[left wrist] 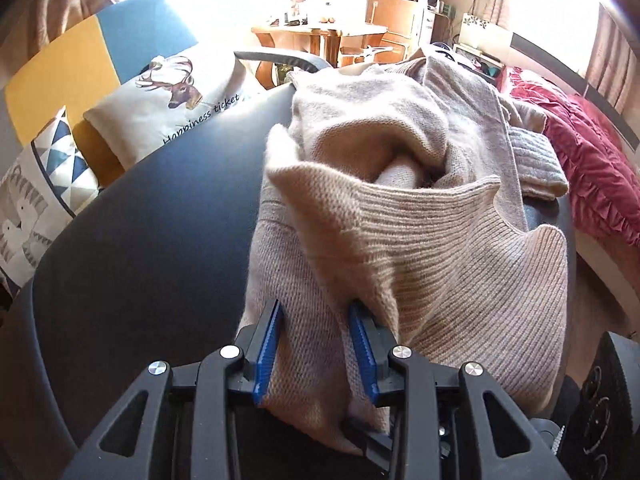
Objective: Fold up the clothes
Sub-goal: 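Grasp the sweater with the left gripper beside the right gripper's hold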
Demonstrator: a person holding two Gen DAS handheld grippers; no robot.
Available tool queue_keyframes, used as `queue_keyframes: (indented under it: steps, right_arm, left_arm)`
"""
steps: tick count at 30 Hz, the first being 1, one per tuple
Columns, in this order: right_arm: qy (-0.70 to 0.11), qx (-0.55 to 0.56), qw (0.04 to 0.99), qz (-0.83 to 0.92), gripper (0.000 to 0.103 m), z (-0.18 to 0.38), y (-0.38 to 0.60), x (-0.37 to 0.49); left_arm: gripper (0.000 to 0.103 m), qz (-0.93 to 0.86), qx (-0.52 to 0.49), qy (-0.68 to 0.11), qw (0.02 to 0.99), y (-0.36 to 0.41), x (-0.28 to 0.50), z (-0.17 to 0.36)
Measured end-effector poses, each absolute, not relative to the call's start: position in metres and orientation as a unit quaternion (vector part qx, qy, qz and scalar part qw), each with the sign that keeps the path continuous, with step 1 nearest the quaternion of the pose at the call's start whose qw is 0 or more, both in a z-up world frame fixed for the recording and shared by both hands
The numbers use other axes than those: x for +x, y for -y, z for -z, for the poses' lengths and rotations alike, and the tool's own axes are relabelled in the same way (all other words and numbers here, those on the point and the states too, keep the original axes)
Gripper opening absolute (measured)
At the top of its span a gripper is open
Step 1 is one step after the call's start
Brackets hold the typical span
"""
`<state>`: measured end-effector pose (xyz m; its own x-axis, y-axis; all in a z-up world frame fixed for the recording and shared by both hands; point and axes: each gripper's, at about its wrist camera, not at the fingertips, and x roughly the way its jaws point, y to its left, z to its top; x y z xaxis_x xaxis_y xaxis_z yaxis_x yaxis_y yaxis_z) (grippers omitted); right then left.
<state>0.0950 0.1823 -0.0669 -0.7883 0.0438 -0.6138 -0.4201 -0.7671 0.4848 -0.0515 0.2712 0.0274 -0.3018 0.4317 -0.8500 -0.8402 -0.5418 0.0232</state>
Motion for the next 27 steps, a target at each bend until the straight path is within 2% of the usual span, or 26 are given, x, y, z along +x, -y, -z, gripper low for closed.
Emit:
queue_keyframes:
  steps: [10,16,27]
  right_arm:
    - [-0.281,-0.313,0.147,-0.896,0.008,0.065,-0.174,0.088]
    - [-0.220,-0.342,0.150,-0.901,0.008,0.060,-0.155,0.074]
    - [-0.153,-0.369,0.096,-0.912,0.008,0.058,-0.081,0.051]
  left_arm:
    - [0.037,-0.747,-0.451,-0.257,0.415,-0.283,-0.061,-0.008]
    - [0.033,-0.761,-0.405,-0.305,0.404,-0.274,-0.046,-0.004]
    - [0.033,-0.798,-0.406,-0.225,0.384,-0.151,-0.060,0.004]
